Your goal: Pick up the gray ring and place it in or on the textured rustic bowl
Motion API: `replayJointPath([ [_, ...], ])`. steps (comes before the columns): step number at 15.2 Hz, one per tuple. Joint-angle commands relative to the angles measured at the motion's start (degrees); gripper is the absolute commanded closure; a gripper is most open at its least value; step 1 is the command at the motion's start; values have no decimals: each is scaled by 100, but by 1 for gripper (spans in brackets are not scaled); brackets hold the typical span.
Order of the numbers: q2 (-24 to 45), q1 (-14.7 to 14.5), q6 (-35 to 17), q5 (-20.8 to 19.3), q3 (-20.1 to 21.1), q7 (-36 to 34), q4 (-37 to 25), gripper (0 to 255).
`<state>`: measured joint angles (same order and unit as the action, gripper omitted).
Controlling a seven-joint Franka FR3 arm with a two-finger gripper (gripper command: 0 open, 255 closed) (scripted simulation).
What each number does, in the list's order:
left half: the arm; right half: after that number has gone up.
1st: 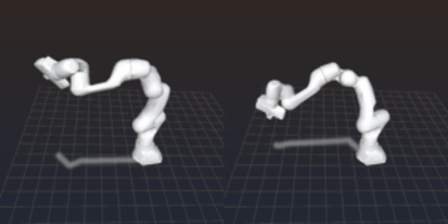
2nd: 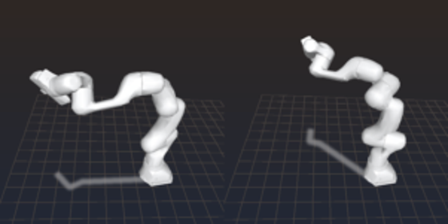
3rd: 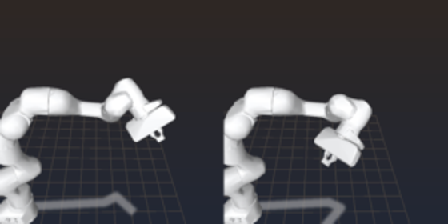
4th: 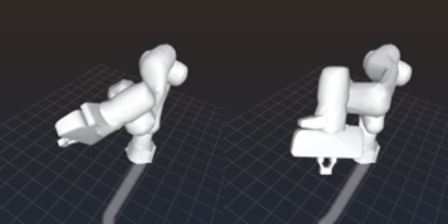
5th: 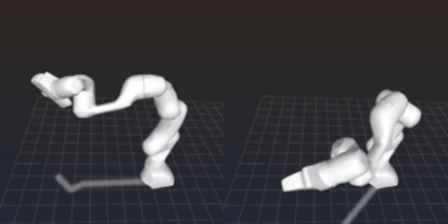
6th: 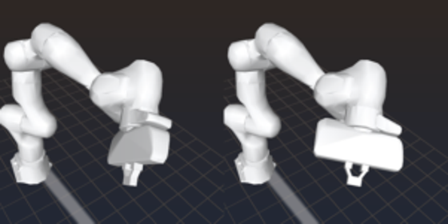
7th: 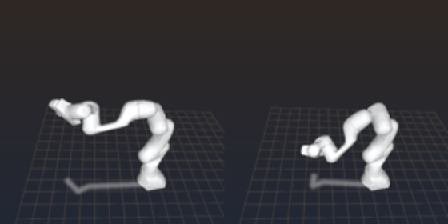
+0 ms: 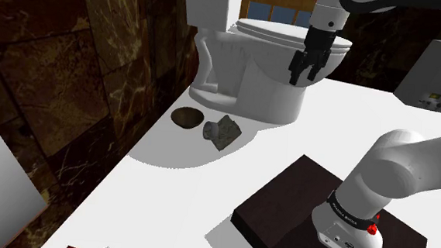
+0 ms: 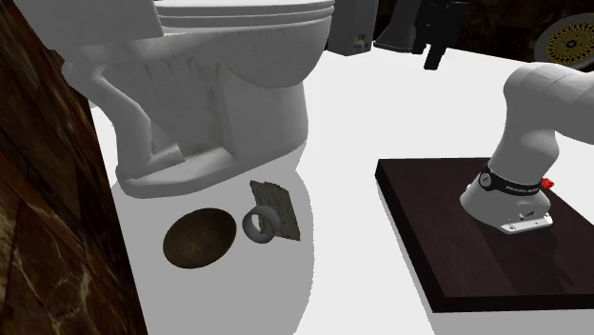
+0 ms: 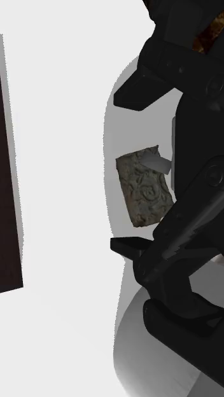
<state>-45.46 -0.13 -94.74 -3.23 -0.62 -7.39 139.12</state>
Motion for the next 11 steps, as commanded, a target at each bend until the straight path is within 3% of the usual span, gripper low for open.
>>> replayJointPath([
  [1, 0, 0, 0, 0, 0, 0, 0, 0],
  [11, 1723, -34, -2002, 436, -323, -11, 265, 0],
])
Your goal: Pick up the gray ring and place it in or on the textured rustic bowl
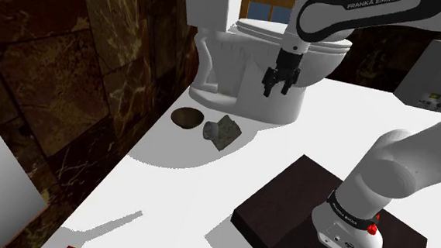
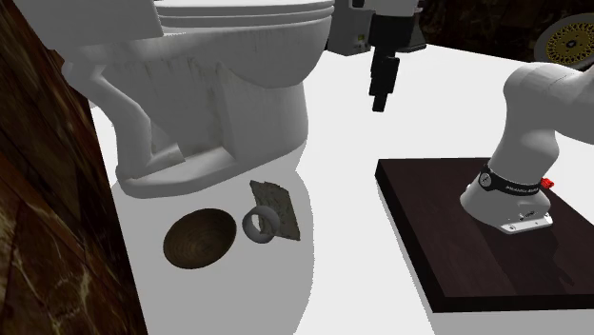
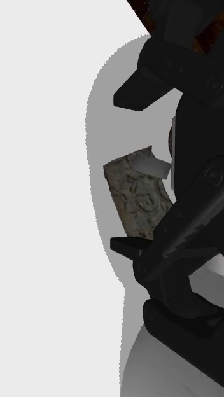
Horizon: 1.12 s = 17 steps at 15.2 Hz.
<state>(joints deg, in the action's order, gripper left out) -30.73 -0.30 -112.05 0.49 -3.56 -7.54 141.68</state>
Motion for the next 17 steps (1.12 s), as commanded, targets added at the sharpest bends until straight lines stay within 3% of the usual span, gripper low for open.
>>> replayJointPath([
  [1, 455, -30, -457, 127, -61, 22, -11, 0],
  [9, 2226, -178, -1739, 851, -290, 350, -471, 0],
  [17, 4084, -186, -2495, 1945, -283, 952, -1462, 0],
])
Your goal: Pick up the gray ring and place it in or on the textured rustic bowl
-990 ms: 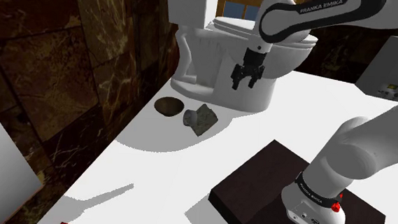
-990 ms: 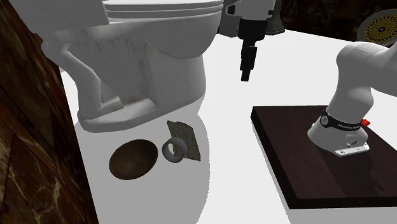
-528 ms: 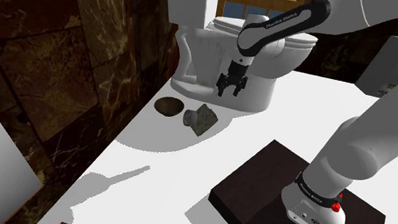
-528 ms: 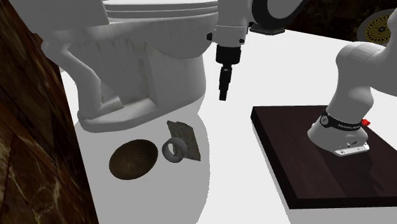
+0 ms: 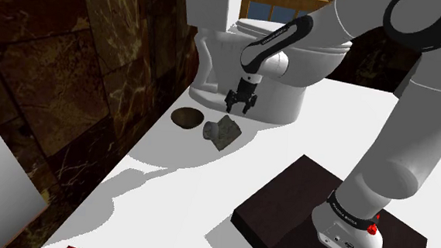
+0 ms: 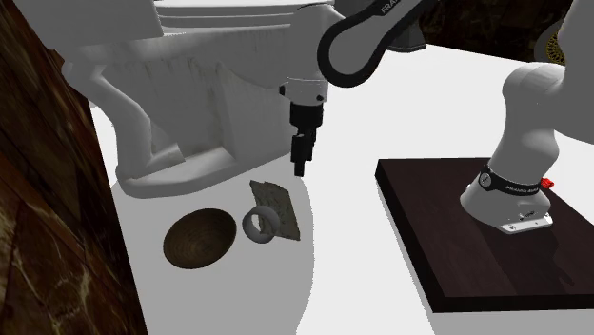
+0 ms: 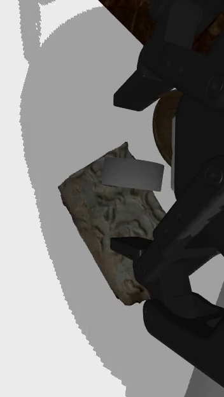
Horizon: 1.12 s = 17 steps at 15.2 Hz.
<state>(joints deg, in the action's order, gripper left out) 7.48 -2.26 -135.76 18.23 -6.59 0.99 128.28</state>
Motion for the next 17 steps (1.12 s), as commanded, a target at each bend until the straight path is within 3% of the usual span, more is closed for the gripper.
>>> replayJointPath([
  [1, 495, 34, -180, 307, 49, 172, -281, 0],
  [10, 2559, 360, -383, 1212, 419, 559, -2035, 0],
  [17, 3024, 351, -656, 1347, 537, 628, -2243, 0],
])
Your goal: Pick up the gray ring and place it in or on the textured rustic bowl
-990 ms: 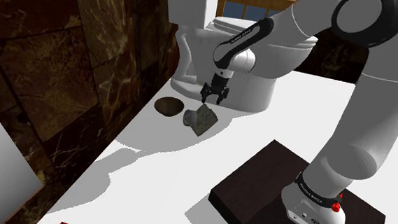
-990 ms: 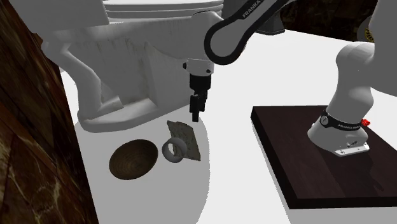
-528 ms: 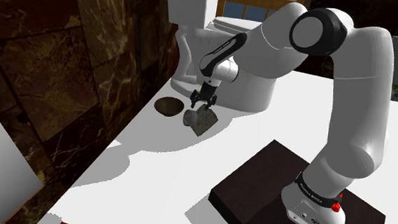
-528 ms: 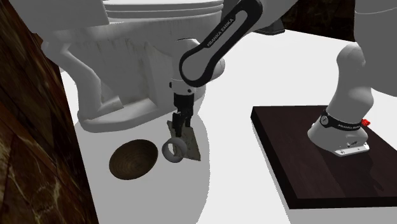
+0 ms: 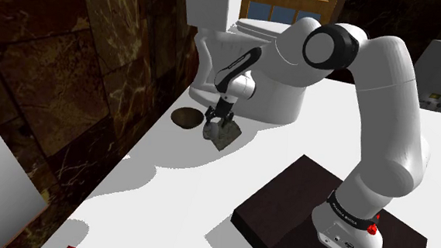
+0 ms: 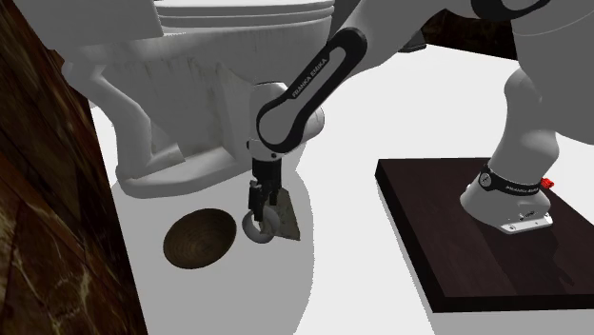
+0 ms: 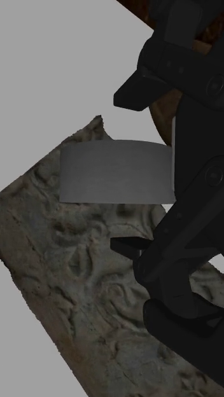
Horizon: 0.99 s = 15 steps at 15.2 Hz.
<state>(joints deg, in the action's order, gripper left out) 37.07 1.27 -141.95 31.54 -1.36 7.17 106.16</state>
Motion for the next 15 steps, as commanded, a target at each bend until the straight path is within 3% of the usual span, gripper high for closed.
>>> replayJointPath([
  [1, 128, -6, -82, 33, 30, 20, -54, 0],
  [9, 164, -9, -106, 42, 40, 25, -67, 0],
  [10, 164, -9, -106, 42, 40, 25, -67, 255],
  [15, 154, -11, -117, 47, 43, 28, -46, 255],
])
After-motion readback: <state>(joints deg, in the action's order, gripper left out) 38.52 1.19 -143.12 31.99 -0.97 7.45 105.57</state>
